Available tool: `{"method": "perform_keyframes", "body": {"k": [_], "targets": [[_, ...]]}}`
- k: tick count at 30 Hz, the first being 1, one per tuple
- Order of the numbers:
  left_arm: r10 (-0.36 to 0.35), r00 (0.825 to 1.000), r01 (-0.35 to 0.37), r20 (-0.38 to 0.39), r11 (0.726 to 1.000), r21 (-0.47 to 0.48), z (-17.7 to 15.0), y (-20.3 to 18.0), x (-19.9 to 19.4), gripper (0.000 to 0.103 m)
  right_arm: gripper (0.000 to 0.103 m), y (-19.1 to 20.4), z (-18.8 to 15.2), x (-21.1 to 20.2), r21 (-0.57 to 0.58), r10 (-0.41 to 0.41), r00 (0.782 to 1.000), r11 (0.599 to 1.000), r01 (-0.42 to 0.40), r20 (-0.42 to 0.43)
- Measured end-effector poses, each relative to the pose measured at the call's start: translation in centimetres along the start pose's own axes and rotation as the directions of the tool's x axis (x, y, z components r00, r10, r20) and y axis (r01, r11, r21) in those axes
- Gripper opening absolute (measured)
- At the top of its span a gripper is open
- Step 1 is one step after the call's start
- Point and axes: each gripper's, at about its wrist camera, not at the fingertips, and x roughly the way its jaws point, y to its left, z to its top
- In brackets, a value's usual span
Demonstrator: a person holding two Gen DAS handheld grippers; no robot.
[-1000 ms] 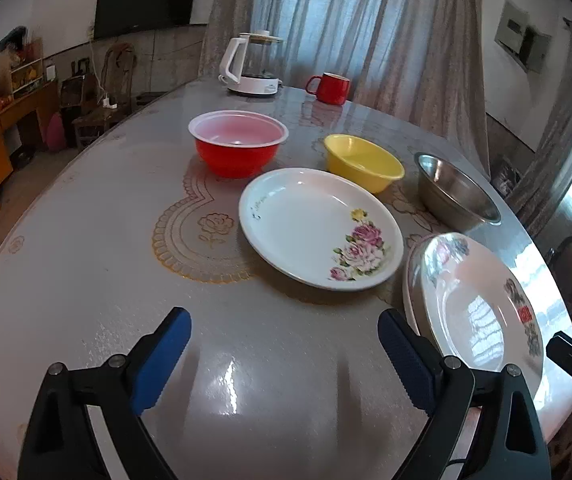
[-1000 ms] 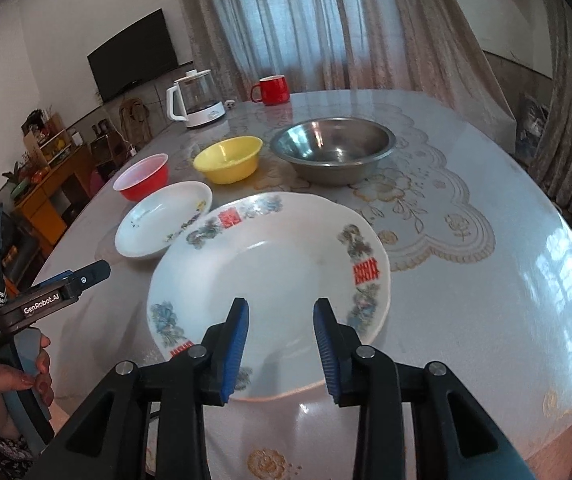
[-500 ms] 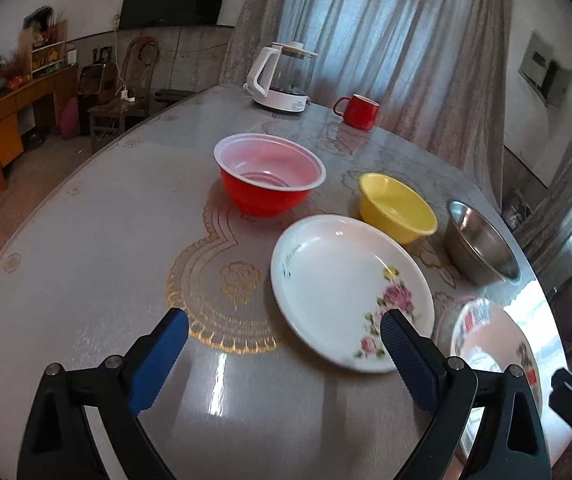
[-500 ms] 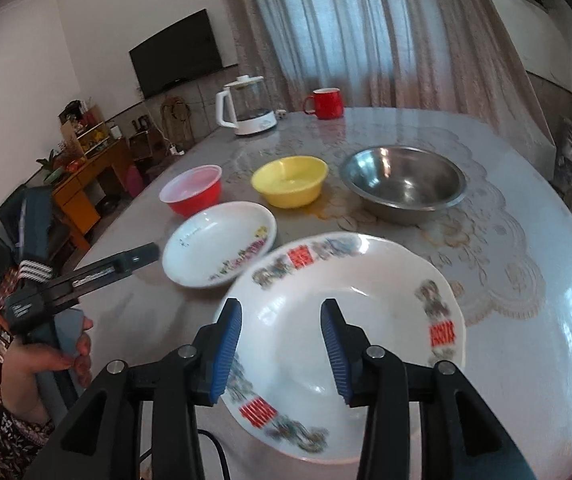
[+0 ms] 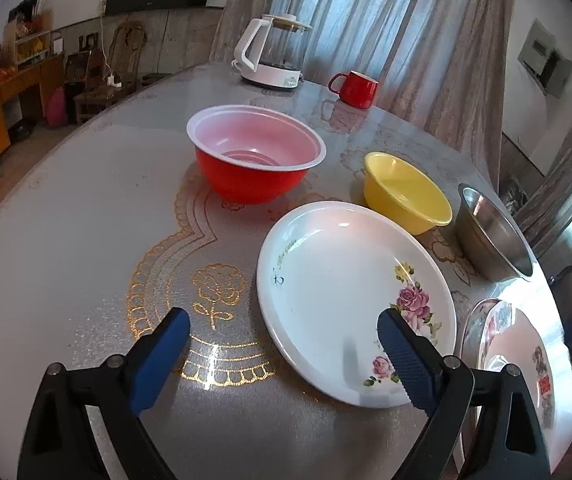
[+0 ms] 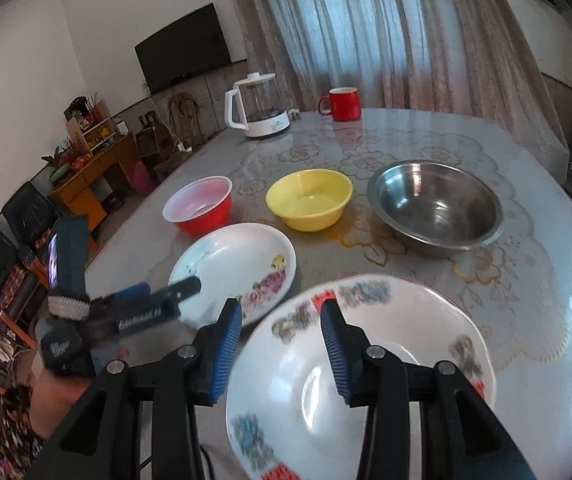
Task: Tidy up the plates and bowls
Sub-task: 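Move the right tool to the rose-print plate rim and grasp it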
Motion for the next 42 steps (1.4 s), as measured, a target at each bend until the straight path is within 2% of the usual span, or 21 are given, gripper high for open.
{"method": "perform_keyframes", "body": {"k": [6, 11, 14, 20, 24, 27, 32, 36, 37, 38, 40, 42], "targets": [[-0.031, 0.999, 0.031, 0.012, 0.999, -0.011, 0.1, 0.7, 0.6, 0.094, 0.041, 0.0, 3.4, 5.6, 0.005, 0.033, 0.996, 0.999, -0.033, -0.081], [-0.059, 0.998, 0.06, 0.032, 0.998, -0.025, -0.2, 1.2, 0.7, 0.093, 0.041, -0.4, 4.8, 10.4, 0.022, 0.045, 0.982, 0.999, -0.042, -0.185], [-0.08, 0.996, 0.081, 0.043, 0.996, -0.035, -0.2, 1.2, 0.6, 0.092, 0.044, -0.4, 5.2, 12.6, -0.005, 0.016, 0.967, 1.0, -0.018, -0.256], [-0.089, 0.996, 0.089, 0.03, 0.996, -0.024, 0.0, 0.7, 0.9, 0.085, 0.044, -0.6, 5.9, 14.9, -0.016, -0.011, 0.95, 1.0, 0.006, -0.313], [-0.078, 0.997, 0.078, 0.021, 0.997, -0.002, 0.0, 0.2, 1.1, 0.084, 0.044, -0.7, 6.2, 16.2, -0.023, -0.019, 0.936, 1.0, 0.011, -0.351], [-0.062, 0.998, 0.062, 0.019, 0.998, 0.006, 0.1, 0.0, 1.2, 0.08, 0.043, -1.1, 6.0, 17.0, -0.009, -0.02, 0.929, 1.0, 0.018, -0.37], [-0.068, 0.997, 0.068, 0.019, 0.998, 0.002, 0.2, 0.1, 1.4, 0.079, 0.037, -2.1, 5.8, 17.3, 0.032, -0.022, 0.927, 0.999, 0.037, -0.374], [-0.09, 0.996, 0.09, 0.023, 0.996, -0.015, 0.2, 0.6, 1.2, 0.079, 0.031, -1.9, 5.9, 17.5, 0.019, -0.027, 0.926, 0.999, 0.037, -0.376], [-0.091, 0.995, 0.092, 0.027, 0.996, -0.021, 0.1, 0.8, 1.1, 0.078, 0.026, -1.7, 6.0, 17.5, 0.024, -0.013, 0.925, 0.999, 0.024, -0.379], [-0.088, 0.996, 0.089, 0.029, 0.996, -0.029, 0.1, 1.0, 1.1, 0.071, 0.022, -1.5, 6.0, 17.6, 0.032, -0.001, 0.924, 0.999, 0.014, -0.382], [-0.075, 0.997, 0.076, 0.028, 0.997, -0.031, 0.0, 1.3, 0.9, 0.061, 0.022, -1.2, 5.9, 17.5, 0.031, -0.004, 0.925, 0.999, 0.017, -0.379], [-0.08, 0.997, 0.08, 0.021, 0.997, -0.018, -0.1, 1.5, 0.8, 0.056, 0.022, -1.0, 5.8, 17.5, 0.015, -0.017, 0.928, 1.0, 0.024, -0.372]]}}
